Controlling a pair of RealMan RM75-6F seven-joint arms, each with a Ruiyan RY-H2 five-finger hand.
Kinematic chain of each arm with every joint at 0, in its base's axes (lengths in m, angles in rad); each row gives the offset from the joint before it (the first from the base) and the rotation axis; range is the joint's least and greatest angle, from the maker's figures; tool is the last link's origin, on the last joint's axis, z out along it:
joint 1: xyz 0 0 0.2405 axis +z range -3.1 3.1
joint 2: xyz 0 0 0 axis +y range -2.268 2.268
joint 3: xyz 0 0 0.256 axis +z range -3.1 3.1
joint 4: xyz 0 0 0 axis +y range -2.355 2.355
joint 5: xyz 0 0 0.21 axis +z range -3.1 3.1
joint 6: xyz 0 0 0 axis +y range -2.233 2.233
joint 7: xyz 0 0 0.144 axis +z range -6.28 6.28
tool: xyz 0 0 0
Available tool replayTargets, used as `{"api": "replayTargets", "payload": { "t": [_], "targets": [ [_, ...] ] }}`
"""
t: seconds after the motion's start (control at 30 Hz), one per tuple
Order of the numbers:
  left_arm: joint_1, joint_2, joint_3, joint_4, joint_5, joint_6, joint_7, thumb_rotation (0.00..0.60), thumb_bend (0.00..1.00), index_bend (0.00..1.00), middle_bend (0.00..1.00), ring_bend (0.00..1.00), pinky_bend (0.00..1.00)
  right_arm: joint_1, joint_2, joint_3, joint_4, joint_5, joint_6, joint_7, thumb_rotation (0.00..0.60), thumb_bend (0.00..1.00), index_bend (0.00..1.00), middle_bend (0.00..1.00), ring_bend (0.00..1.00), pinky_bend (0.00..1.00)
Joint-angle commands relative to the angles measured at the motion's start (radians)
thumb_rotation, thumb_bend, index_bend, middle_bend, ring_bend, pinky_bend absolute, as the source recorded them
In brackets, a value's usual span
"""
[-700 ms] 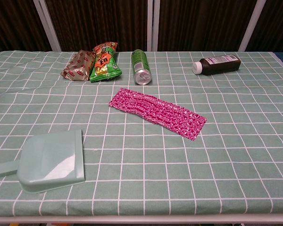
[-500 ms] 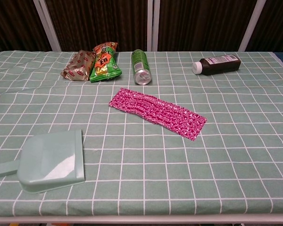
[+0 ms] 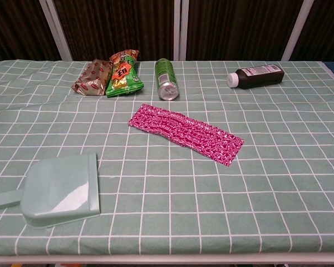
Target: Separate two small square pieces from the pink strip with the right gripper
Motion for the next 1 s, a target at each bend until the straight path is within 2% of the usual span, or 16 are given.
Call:
{"api": "replayTargets", "payload": {
  "t": [0.03, 0.07, 0.1, 0.23, 0.33, 0.4, 0.7, 0.87, 1.0],
  "targets": [
    [-0.003, -0.006, 0.002, 0.005, -0.006, -0.012, 0.001, 0.6, 0.14, 0.11, 0.07, 0.04, 0.24, 0.015, -0.001, 0.007, 0.005, 0.0, -0.011, -0.026, 0.6, 0.9, 0.0, 0.07, 0.18, 0.25],
    [-0.006, -0.006, 0.002, 0.005, -0.004, -0.015, 0.006, 0.6, 0.14, 0.11, 0.07, 0.04, 0.24, 0.021, -0.004, 0.006, 0.0, 0.0, -0.023, -0.033, 0.6, 0.98, 0.0, 0.11, 0.25, 0.31],
    [-0.007, -0.006, 0.001, 0.005, -0.002, -0.015, 0.008, 0.6, 0.14, 0.11, 0.07, 0.04, 0.24, 0.026, -0.005, 0.004, -0.006, 0.002, -0.035, -0.036, 0.6, 1.0, 0.0, 0.16, 0.3, 0.36],
    [-0.008, -0.005, 0.001, 0.005, -0.001, -0.015, 0.006, 0.6, 0.14, 0.11, 0.07, 0.04, 0.24, 0.047, -0.026, -0.005, -0.01, -0.01, -0.068, -0.05, 0.6, 1.0, 0.0, 0.46, 0.55, 0.58],
    [-0.006, -0.004, 0.001, 0.009, -0.006, -0.016, 0.001, 0.6, 0.14, 0.11, 0.07, 0.04, 0.24, 0.074, -0.045, -0.012, -0.005, -0.03, -0.101, -0.054, 0.6, 1.0, 0.03, 0.8, 0.81, 0.77],
    [-0.005, -0.004, 0.001, 0.011, -0.008, -0.016, -0.003, 0.6, 0.14, 0.11, 0.07, 0.04, 0.24, 0.095, -0.057, -0.018, -0.008, -0.041, -0.133, -0.066, 0.6, 1.0, 0.06, 0.9, 0.88, 0.81],
    [-0.003, 0.001, 0.0, 0.017, -0.008, -0.012, -0.018, 0.6, 0.14, 0.11, 0.07, 0.04, 0.24, 0.218, -0.131, -0.03, -0.09, -0.022, -0.35, -0.176, 0.6, 1.0, 0.09, 0.94, 0.91, 0.81],
    [0.003, 0.009, -0.003, 0.022, -0.013, -0.003, -0.031, 0.6, 0.14, 0.11, 0.07, 0.04, 0.24, 0.301, -0.16, -0.008, -0.167, 0.076, -0.506, -0.23, 0.6, 1.0, 0.1, 0.94, 0.91, 0.81],
    [0.006, 0.014, -0.005, 0.027, -0.018, 0.001, -0.043, 0.6, 0.14, 0.11, 0.07, 0.04, 0.24, 0.349, -0.183, 0.009, -0.202, 0.171, -0.587, -0.282, 0.6, 1.0, 0.1, 0.94, 0.91, 0.81]
  ]
}}
